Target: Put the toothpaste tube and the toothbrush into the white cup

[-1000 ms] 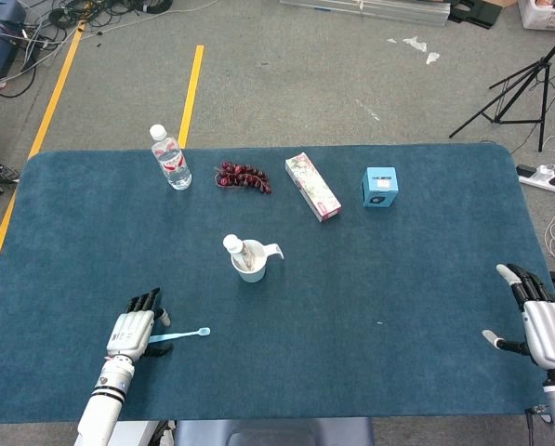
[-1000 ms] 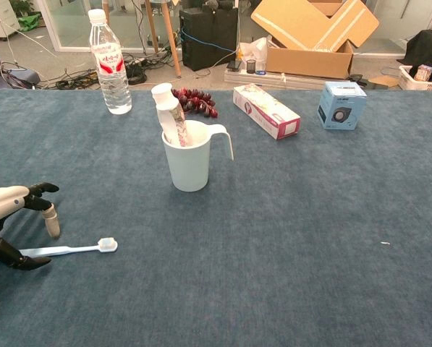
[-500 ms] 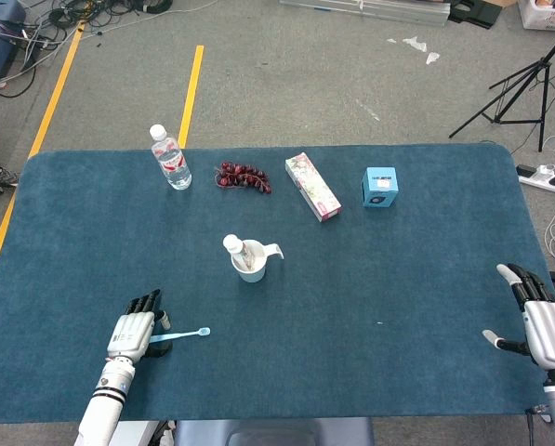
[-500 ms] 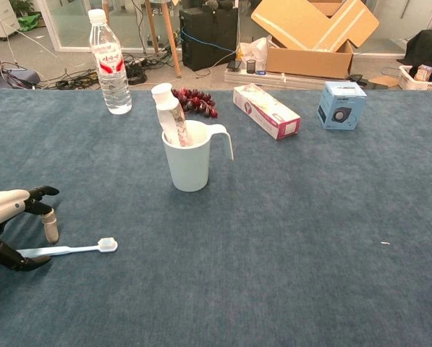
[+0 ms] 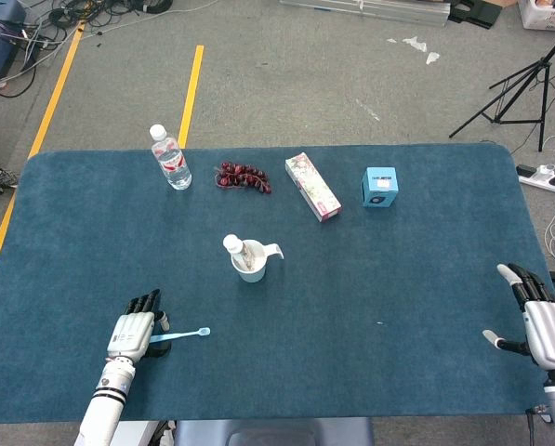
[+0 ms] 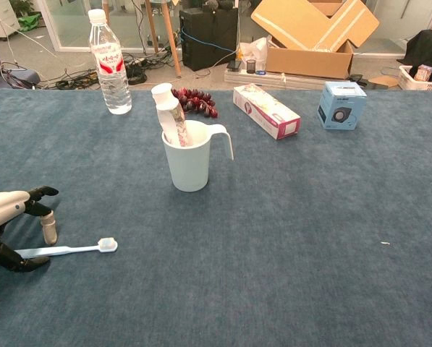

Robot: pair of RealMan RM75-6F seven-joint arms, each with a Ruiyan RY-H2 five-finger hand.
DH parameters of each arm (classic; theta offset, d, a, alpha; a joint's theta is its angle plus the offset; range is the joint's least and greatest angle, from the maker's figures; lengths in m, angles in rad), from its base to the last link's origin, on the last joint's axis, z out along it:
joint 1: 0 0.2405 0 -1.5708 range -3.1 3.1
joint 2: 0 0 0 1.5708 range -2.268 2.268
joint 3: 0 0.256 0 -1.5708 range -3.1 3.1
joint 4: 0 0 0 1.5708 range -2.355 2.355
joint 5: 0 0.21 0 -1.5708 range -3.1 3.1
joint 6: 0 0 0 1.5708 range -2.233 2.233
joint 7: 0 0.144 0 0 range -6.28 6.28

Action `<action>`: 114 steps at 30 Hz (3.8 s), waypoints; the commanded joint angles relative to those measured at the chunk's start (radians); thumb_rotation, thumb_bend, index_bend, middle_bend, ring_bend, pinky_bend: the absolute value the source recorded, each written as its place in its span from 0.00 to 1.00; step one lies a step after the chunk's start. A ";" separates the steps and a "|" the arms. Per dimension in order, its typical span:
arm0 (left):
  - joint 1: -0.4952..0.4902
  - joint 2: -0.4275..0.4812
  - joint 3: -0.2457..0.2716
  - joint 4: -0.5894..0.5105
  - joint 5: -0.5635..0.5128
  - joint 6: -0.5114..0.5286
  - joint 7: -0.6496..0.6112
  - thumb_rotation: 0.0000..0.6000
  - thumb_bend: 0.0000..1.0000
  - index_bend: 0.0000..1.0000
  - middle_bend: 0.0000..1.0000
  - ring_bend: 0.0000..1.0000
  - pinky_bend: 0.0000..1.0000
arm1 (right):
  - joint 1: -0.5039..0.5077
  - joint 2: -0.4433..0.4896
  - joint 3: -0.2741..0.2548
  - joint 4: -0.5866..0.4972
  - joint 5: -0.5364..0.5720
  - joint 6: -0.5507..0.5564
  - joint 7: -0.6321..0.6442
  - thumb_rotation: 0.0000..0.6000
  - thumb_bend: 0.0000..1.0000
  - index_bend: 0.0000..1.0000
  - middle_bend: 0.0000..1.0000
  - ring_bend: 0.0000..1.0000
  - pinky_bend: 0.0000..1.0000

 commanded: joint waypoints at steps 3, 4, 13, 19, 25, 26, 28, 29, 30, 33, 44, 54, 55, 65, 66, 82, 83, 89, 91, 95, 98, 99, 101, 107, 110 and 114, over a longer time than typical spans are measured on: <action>0.002 -0.007 0.002 0.008 0.004 0.004 0.006 1.00 0.28 0.48 0.00 0.00 0.02 | 0.000 0.000 0.000 -0.001 0.000 0.000 0.000 1.00 0.02 0.14 0.13 0.11 0.37; 0.003 -0.008 0.002 0.010 0.005 0.005 0.008 1.00 0.28 0.48 0.00 0.00 0.02 | 0.000 0.000 0.000 0.000 -0.001 0.000 0.000 1.00 0.02 0.14 0.13 0.11 0.37; 0.007 -0.016 0.001 0.018 0.010 0.010 0.016 1.00 0.28 0.52 0.00 0.00 0.02 | 0.000 0.000 0.000 -0.001 -0.001 0.001 0.000 1.00 0.02 0.15 0.13 0.11 0.37; 0.009 -0.019 -0.001 0.022 0.009 0.012 0.025 1.00 0.29 0.54 0.00 0.00 0.02 | 0.000 0.000 0.000 -0.001 -0.001 0.001 0.001 1.00 0.02 0.15 0.13 0.11 0.37; 0.010 -0.022 -0.005 0.025 0.006 0.008 0.025 1.00 0.33 0.56 0.00 0.00 0.02 | -0.001 0.001 0.001 -0.001 -0.001 0.001 0.002 1.00 0.02 0.14 0.13 0.11 0.37; 0.010 -0.022 -0.005 0.025 0.005 0.007 0.025 1.00 0.34 0.57 0.00 0.00 0.02 | -0.001 0.001 0.000 0.000 -0.001 0.001 0.002 1.00 0.02 0.15 0.13 0.11 0.37; 0.010 -0.022 -0.005 0.025 0.005 0.006 0.027 1.00 0.35 0.57 0.00 0.00 0.02 | -0.001 0.001 0.001 0.000 -0.001 0.001 0.003 1.00 0.02 0.15 0.13 0.11 0.37; 0.011 -0.022 -0.006 0.024 0.004 0.006 0.026 1.00 0.36 0.58 0.00 0.00 0.02 | -0.001 0.001 0.000 0.000 -0.001 0.000 0.003 1.00 0.02 0.15 0.13 0.11 0.37; 0.011 -0.021 -0.006 0.024 0.003 0.005 0.025 1.00 0.37 0.58 0.00 0.00 0.02 | -0.001 0.001 0.000 0.000 -0.001 0.001 0.003 1.00 0.02 0.15 0.13 0.11 0.37; 0.011 -0.020 -0.007 0.022 0.002 0.003 0.026 1.00 0.39 0.58 0.00 0.00 0.02 | 0.000 0.001 0.001 0.000 -0.001 0.000 0.003 1.00 0.02 0.14 0.13 0.11 0.37; 0.010 -0.004 -0.005 0.011 -0.002 -0.013 0.022 1.00 0.51 0.58 0.00 0.00 0.02 | -0.001 0.001 0.001 0.000 -0.001 0.001 0.002 1.00 0.02 0.14 0.13 0.11 0.37; 0.010 0.007 -0.005 0.000 0.005 -0.022 0.010 1.00 0.60 0.59 0.00 0.00 0.02 | -0.001 0.000 0.001 -0.001 0.001 0.001 0.001 1.00 0.02 0.14 0.13 0.11 0.37; 0.010 0.009 -0.005 -0.002 0.006 -0.023 0.008 1.00 0.62 0.59 0.00 0.00 0.02 | -0.001 0.000 0.001 -0.001 0.000 0.001 0.001 1.00 0.02 0.15 0.13 0.11 0.37; 0.014 0.034 -0.007 -0.038 0.030 -0.019 -0.017 1.00 0.66 0.59 0.00 0.00 0.02 | -0.001 -0.001 0.001 -0.001 -0.001 0.002 -0.001 1.00 0.02 0.14 0.13 0.11 0.37; 0.015 0.038 -0.008 -0.045 0.035 -0.017 -0.021 1.00 0.67 0.59 0.00 0.00 0.02 | 0.000 -0.001 0.001 -0.001 -0.001 0.001 -0.001 1.00 0.02 0.14 0.13 0.11 0.37; -0.020 0.164 -0.123 -0.237 0.061 -0.015 -0.116 1.00 0.67 0.59 0.00 0.00 0.02 | 0.000 -0.004 0.000 -0.004 -0.003 0.002 -0.009 1.00 0.02 0.14 0.13 0.11 0.37; -0.026 0.169 -0.136 -0.245 0.058 -0.018 -0.122 1.00 0.66 0.59 0.00 0.00 0.02 | 0.000 -0.004 0.000 -0.004 -0.003 0.002 -0.009 1.00 0.02 0.14 0.13 0.11 0.37; -0.078 0.197 -0.221 -0.280 0.013 -0.046 -0.158 1.00 0.66 0.60 0.00 0.00 0.02 | 0.000 -0.004 0.000 -0.004 -0.003 0.001 -0.009 1.00 0.02 0.15 0.13 0.11 0.37; -0.097 0.202 -0.244 -0.287 0.001 -0.053 -0.164 1.00 0.66 0.60 0.00 0.00 0.02 | 0.000 -0.003 0.000 -0.004 -0.003 0.001 -0.008 1.00 0.02 0.15 0.13 0.11 0.37; -0.133 0.201 -0.282 -0.293 -0.032 -0.067 -0.177 1.00 0.66 0.60 0.00 0.00 0.02 | -0.001 -0.002 -0.001 -0.005 -0.007 0.005 -0.007 1.00 0.02 0.15 0.13 0.11 0.37; -0.162 0.193 -0.311 -0.291 -0.063 -0.084 -0.203 1.00 0.66 0.60 0.00 0.00 0.02 | -0.004 -0.001 -0.002 -0.008 -0.013 0.013 -0.006 1.00 0.02 0.14 0.13 0.11 0.37; -0.169 0.190 -0.319 -0.288 -0.069 -0.087 -0.214 1.00 0.66 0.60 0.00 0.00 0.02 | -0.005 0.000 -0.002 -0.008 -0.014 0.015 -0.006 1.00 0.02 0.14 0.13 0.11 0.37; -0.184 0.180 -0.334 -0.280 -0.078 -0.095 -0.236 1.00 0.67 0.60 0.00 0.00 0.02 | -0.006 0.000 -0.003 -0.009 -0.016 0.017 -0.006 1.00 0.02 0.14 0.13 0.11 0.37; -0.216 0.155 -0.376 -0.252 -0.076 -0.090 -0.303 1.00 0.67 0.61 0.00 0.00 0.02 | -0.008 0.004 0.000 -0.007 -0.012 0.020 0.004 1.00 0.02 0.15 0.13 0.11 0.37; -0.227 0.131 -0.398 -0.232 -0.060 -0.072 -0.343 1.00 0.67 0.62 0.00 0.00 0.02 | -0.008 0.006 0.002 -0.005 -0.007 0.016 0.009 1.00 0.02 0.14 0.13 0.11 0.37; -0.246 0.093 -0.421 -0.201 -0.047 -0.057 -0.390 1.00 0.67 0.63 0.00 0.00 0.02 | -0.007 0.005 0.001 -0.005 -0.009 0.014 0.007 1.00 0.02 0.15 0.13 0.11 0.37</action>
